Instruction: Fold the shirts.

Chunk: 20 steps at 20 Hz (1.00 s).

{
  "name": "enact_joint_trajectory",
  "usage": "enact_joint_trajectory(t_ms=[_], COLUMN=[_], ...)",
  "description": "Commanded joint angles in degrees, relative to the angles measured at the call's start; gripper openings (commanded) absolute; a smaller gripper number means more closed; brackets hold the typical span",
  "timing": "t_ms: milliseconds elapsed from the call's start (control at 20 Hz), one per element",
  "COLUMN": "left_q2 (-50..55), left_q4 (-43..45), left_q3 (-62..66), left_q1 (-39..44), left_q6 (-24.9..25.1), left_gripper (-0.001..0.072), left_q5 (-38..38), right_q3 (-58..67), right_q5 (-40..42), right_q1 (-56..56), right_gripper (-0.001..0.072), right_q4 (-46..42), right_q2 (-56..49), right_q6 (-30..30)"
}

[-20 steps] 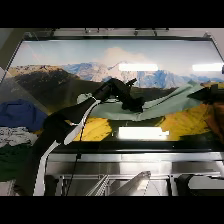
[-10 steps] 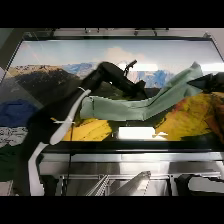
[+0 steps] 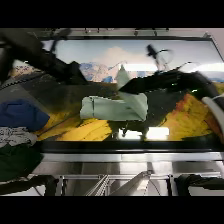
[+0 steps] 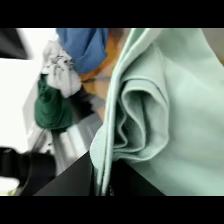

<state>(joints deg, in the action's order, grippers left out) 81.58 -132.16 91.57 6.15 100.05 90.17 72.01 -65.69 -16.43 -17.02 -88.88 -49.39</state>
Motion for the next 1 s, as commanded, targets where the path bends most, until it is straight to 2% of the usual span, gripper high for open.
enact_joint_trajectory(t_ms=[0, 50, 150, 300, 400, 500, 650, 850, 950], left_q2=[-10.91, -12.94, -16.90, -22.21, -25.40, -28.81, -32.98, -36.61, -37.77], left_q4=[1.55, 1.53, 1.53, 1.55, 1.51, 1.57, 1.57, 1.51, 1.53], left_q3=[-9.60, -11.93, -16.57, -23.06, -27.06, -31.19, -36.06, -39.21, -39.28], left_q1=[-7.85, -8.90, -10.08, -9.66, -9.42, -9.29, -9.29, -9.29, -9.29], left_q6=[0.46, 0.50, 0.48, 1.25, 1.57, 2.21, 2.58, 2.56, 2.56], left_gripper=[0.0024, 0.0024, 0.0024, 0.0024, 0.0024, 0.0025, 0.0024, 0.0024, 0.0024], left_q5=[-0.90, -2.05, -5.11, -7.50, -8.41, -9.42, -9.66, -9.70, -9.77], right_q3=[0.07, 0.07, 0.09, 0.04, 0.04, -0.09, -4.04, -14.99, -17.27], right_q5=[21.22, 23.89, 23.71, 11.23, 1.62, -3.43, -3.69, -0.07, 0.72], right_q1=[-15.19, -16.65, -15.80, -6.93, 1.64, 11.43, 22.34, 25.14, 24.28], right_gripper=[0.0303, 0.0582, 0.0596, 0.0595, 0.0595, 0.0591, 0.0577, 0.0581, 0.0638], right_q4=[2.40, 5.40, 8.66, 4.09, -0.44, -8.61, -20.74, -21.42, -21.18], right_q2=[-7.45, -9.57, -10.62, -6.91, -3.30, 0.48, 4.50, 2.56, -0.83], right_q6=[0.09, 0.07, 1.05, 0.98, -3.23, -10.08, -18.47, -19.12, -18.27])
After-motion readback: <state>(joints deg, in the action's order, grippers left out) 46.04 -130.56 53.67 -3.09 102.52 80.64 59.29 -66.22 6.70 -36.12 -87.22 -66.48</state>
